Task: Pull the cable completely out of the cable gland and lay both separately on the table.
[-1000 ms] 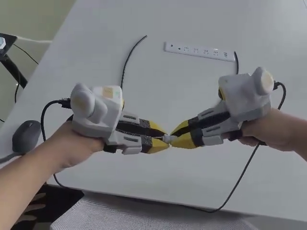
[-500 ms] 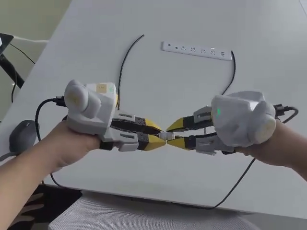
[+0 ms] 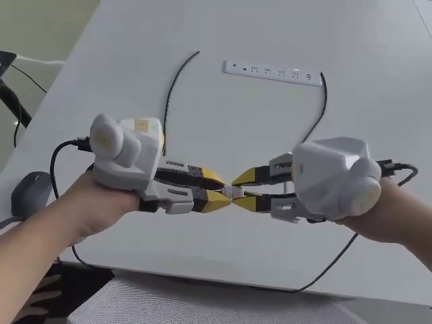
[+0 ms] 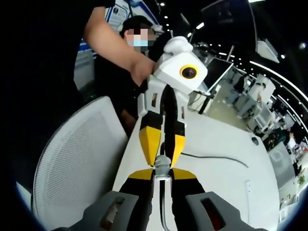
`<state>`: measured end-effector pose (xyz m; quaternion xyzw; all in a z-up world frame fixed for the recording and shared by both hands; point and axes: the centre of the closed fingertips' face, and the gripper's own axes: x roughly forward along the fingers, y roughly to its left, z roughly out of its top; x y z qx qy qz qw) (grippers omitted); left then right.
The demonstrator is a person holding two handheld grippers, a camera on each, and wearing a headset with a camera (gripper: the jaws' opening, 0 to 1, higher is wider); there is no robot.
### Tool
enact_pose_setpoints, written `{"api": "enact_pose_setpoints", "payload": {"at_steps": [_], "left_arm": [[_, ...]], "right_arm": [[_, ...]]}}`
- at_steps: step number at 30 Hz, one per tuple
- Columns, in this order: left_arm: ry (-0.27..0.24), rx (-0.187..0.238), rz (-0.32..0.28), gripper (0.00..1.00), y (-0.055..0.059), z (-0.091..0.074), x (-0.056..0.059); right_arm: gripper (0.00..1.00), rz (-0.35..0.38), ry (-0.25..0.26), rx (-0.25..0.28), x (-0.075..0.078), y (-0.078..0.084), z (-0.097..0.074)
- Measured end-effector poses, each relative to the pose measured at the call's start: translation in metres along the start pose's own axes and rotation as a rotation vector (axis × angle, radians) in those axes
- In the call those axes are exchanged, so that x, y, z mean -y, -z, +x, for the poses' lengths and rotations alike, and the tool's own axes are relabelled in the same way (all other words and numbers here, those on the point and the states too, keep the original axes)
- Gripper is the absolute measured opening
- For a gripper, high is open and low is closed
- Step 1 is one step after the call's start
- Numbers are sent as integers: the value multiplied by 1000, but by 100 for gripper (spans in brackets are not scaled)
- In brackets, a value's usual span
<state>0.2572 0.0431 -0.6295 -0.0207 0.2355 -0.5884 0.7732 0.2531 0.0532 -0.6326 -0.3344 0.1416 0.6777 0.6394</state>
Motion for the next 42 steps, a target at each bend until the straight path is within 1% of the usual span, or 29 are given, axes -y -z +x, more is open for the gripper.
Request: {"api": "enact_pose_setpoints", "payload": {"at_steps": [2, 3, 4, 5, 7, 8, 9, 10, 11, 12, 13, 14, 15, 16, 17, 18, 20, 22, 23, 24, 26, 27, 28, 30, 31, 33, 36, 40, 42], "left_arm": [[1, 3, 2, 15, -1, -1, 0], [1, 7, 2, 15, -3, -1, 0], [0, 7, 4, 15, -3, -2, -1], [-2, 3, 11, 15, -2, -2, -1], [-2, -1, 15, 15, -2, -2, 0], [-2, -1, 15, 15, -2, -3, 0], [-3, -2, 19, 15, -1, -3, 1], [-3, -2, 23, 15, -1, -3, 2], [-3, -3, 25, 15, -1, -3, 3], [-3, -8, 31, 15, 0, -3, 4], [-1, -14, 49, 15, -1, -3, 5], [2, -12, 63, 15, -1, -3, 7], [3, -11, 70, 15, -2, -3, 8], [2, -13, 76, 15, -1, -3, 7], [0, -16, 86, 15, 0, -3, 6], [0, -18, 88, 15, 0, -3, 6], [1, -20, 94, 15, 1, -3, 6], [4, -23, 103, 15, 1, -3, 7], [6, -23, 103, 15, 1, -3, 7], [6, -22, 103, 15, 1, -3, 7], [4, -19, 103, 15, 0, -3, 7], [3, -18, 100, 15, 0, -3, 7], [3, -18, 98, 15, 0, -3, 7], [8, -18, 93, 15, 0, -3, 7], [9, -18, 94, 15, 0, -2, 7], [9, -13, 92, 15, -1, -2, 7], [7, -10, 88, 15, -2, -2, 6], [14, -13, 88, 15, -1, -1, 7], [14, -16, 84, 15, 0, 0, 6]], "right_arm": [[9, 32, 8, 18, 2, -3, -1], [10, 70, 18, 17, 4, -2, -3], [13, 106, 14, 33, 4, -4, -3], [14, 135, 4, 64, 5, -7, -4], [16, 206, -11, 96, 6, -8, -7], [18, 254, -32, 110, 4, -8, -9], [19, 321, -56, 114, 4, -4, -11], [20, 346, -61, 122, 6, -2, -13], [20, 416, -85, 142, 7, -1, -14], [22, 449, -95, 144, 7, 0, -15], [23, 529, -122, 162, 10, 2, -16], [25, 584, -162, 173, 9, 4, -17], [26, 667, -220, 187, 6, 5, -18], [27, 709, -251, 201, 5, 5, -18], [27, 777, -295, 226, 5, 6, -17], [28, 824, -325, 240, 4, 7, -17], [28, 885, -373, 267, 2, 8, -15], [25, 920, -395, 315, 4, 3, -14], [24, 943, -403, 321, 4, 3, -14], [23, 949, -406, 331, 5, 2, -13], [23, 972, -418, 361, 6, -2, -13], [23, 991, -444, 379, 5, -6, -14], [22, 993, -456, 382, 4, -8, -14], [20, 1004, -461, 383, 5, -8, -13], [20, 1009, -464, 374, 4, -7, -12], [21, 1001, -468, 357, 1, -6, -11], [21, 991, -489, 349, -3, -7, -10], [15, 956, -472, 357, -1, -8, -8], [14, 955, -479, 343, -3, -6, -7]]}}
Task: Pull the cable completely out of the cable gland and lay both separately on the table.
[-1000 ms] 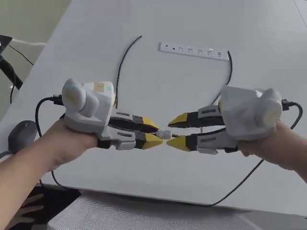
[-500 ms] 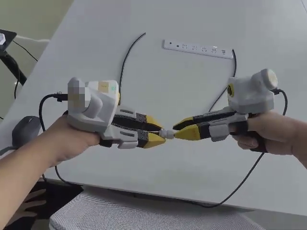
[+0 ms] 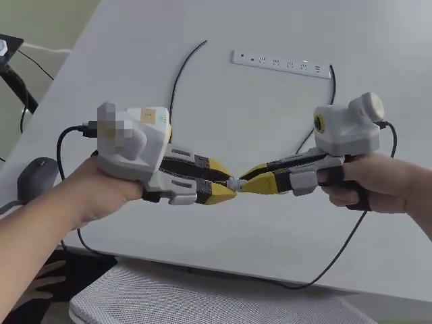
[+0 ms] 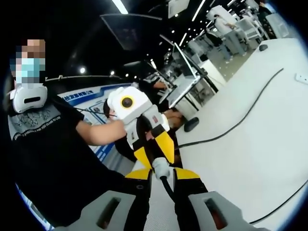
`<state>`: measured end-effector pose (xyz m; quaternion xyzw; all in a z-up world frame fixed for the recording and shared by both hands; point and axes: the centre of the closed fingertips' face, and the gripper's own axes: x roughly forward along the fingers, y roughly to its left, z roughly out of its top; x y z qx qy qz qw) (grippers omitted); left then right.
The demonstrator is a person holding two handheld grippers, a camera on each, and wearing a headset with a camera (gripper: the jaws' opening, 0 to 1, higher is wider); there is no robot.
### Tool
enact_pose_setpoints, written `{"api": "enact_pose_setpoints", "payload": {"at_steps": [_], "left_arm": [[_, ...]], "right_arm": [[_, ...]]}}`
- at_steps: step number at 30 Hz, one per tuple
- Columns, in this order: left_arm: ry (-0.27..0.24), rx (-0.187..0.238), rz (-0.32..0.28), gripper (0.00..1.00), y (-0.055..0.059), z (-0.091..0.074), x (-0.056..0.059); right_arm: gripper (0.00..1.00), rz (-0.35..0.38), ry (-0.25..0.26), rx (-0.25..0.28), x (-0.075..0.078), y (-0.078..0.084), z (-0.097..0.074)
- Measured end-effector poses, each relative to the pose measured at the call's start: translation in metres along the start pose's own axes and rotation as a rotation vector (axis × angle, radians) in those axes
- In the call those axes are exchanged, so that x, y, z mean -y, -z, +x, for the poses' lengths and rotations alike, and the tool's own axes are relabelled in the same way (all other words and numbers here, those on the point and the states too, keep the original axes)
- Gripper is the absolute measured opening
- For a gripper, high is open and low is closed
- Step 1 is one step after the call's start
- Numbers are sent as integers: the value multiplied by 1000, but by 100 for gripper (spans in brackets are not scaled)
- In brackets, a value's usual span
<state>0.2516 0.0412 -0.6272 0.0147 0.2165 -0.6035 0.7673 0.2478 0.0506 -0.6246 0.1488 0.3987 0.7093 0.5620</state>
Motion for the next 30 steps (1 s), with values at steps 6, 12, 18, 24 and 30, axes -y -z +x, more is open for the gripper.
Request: {"api": "enact_pose_setpoints", "payload": {"at_steps": [6, 12, 18, 24, 30], "left_arm": [[-1, 1, -1, 15, 0, 1, -1], [-1, 2, -13, 15, 0, 2, -2], [11, -6, -22, 15, 3, 1, -1], [17, 0, -47, 15, 2, -1, 1], [31, 13, -91, 15, 1, -1, 2]], "right_arm": [[9, -18, 8, 1, 0, 2, 0], [8, -151, 57, -7, 0, 1, 1], [8, -402, 154, -55, -2, 3, 3], [8, -663, 262, -119, -2, 3, 3], [8, -848, 334, -206, -1, 6, 1]]}}
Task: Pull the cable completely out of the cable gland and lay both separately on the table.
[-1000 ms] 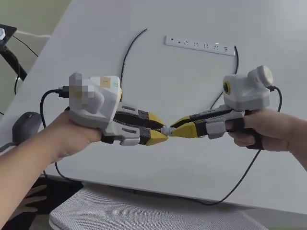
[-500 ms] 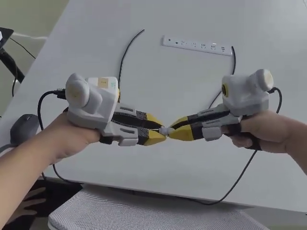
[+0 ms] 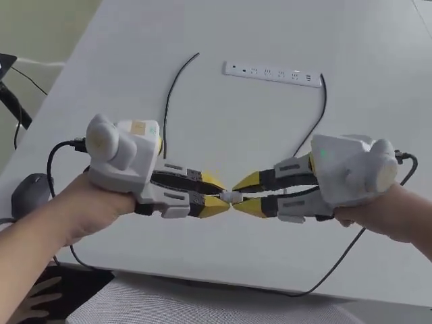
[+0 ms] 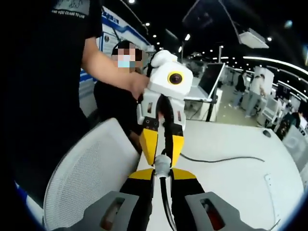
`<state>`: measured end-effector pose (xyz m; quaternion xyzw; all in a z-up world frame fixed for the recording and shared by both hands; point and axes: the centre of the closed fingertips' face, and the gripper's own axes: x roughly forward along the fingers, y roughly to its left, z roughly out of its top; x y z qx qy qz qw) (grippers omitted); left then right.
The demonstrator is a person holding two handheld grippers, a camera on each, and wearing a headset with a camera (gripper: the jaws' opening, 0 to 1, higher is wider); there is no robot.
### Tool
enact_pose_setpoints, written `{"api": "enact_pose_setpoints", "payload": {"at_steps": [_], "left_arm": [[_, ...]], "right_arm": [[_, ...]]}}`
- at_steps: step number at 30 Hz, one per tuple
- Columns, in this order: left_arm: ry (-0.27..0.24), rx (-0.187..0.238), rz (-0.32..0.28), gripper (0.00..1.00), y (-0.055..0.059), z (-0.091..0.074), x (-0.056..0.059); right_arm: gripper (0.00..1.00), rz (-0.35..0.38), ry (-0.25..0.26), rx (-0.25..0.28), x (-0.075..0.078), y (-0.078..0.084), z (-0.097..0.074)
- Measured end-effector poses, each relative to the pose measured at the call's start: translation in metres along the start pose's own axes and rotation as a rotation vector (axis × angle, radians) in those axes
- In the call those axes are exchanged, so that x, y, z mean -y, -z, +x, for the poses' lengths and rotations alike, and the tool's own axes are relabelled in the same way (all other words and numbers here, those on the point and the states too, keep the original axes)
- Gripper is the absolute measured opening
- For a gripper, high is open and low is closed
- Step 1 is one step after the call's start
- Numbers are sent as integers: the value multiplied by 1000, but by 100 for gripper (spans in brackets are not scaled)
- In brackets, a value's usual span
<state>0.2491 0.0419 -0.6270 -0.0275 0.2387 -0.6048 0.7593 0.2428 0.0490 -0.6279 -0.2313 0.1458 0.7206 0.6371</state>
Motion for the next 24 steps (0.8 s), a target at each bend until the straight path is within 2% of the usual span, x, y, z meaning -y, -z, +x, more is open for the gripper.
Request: {"api": "enact_pose_setpoints", "payload": {"at_steps": [2, 4, 12, 14, 19, 24], "left_arm": [[1, -2, -1, 15, 1, 0, 1], [6, -8, -3, 15, 2, 1, 3], [6, -25, 5, 15, 4, 4, 3], [4, -26, 5, 15, 5, 4, 3], [-1, -22, 4, 15, 4, 3, 3], [0, -21, 14, 15, 4, 3, 4]], "right_arm": [[8, -62, 15, -22, -1, 2, 1], [8, -77, 13, -33, -5, 3, 1], [8, -42, 21, -49, -3, 7, 2], [8, -6, 21, -47, -2, 8, 3], [8, 19, 28, -42, -2, 6, 3], [9, 83, 39, -34, -2, 6, 1]]}}
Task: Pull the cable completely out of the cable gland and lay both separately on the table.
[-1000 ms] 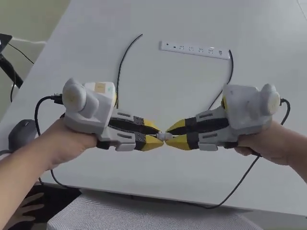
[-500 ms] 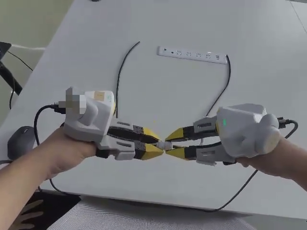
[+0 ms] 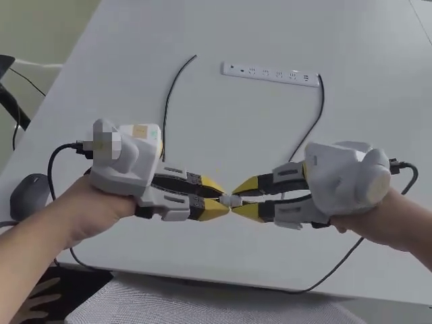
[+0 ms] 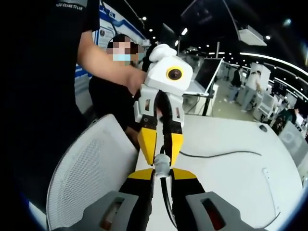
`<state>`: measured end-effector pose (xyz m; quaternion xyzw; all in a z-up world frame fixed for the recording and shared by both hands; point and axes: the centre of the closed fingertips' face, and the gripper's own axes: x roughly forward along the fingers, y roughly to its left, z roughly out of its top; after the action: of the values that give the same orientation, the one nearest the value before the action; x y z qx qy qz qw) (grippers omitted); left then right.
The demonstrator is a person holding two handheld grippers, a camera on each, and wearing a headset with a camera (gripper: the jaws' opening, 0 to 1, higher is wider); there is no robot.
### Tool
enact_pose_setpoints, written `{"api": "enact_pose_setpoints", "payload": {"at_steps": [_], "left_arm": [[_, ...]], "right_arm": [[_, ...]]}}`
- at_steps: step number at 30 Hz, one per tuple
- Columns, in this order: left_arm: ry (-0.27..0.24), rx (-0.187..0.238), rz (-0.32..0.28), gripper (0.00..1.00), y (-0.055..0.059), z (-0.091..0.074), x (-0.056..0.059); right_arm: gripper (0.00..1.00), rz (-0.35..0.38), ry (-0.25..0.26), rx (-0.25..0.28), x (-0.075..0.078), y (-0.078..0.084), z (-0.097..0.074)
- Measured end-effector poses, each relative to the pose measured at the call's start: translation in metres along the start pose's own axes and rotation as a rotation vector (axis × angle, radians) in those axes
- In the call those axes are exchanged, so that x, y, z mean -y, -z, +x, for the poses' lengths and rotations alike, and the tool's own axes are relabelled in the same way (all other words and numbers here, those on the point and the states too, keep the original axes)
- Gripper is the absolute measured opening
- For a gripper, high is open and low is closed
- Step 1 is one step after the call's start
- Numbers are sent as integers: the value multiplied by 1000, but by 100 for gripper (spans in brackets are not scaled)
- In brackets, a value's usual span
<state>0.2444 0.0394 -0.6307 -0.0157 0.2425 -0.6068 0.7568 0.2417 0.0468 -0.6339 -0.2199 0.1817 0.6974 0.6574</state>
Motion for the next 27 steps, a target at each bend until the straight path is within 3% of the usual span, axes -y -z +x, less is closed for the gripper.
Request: {"api": "enact_pose_setpoints", "payload": {"at_steps": [10, 14, 18, 21, 25, 27], "left_arm": [[-3, 1, 43, 15, -1, -3, 2], [-3, 4, 58, 15, -3, -6, 2], [6, 2, 74, 15, -2, -7, 3], [13, 0, 87, 15, -2, -8, 4], [8, 2, 101, 15, -3, -10, 2], [12, -5, 110, 15, -3, -10, 3]], "right_arm": [[14, 145, 77, 49, 4, -5, -10], [15, 250, 131, 107, 6, -14, -20], [14, 276, 208, 69, 12, -2, -28], [14, 313, 226, 55, 11, 5, -28], [14, 322, 258, 55, 8, 4, -26], [14, 312, 279, 27, 8, 7, -23]]}}
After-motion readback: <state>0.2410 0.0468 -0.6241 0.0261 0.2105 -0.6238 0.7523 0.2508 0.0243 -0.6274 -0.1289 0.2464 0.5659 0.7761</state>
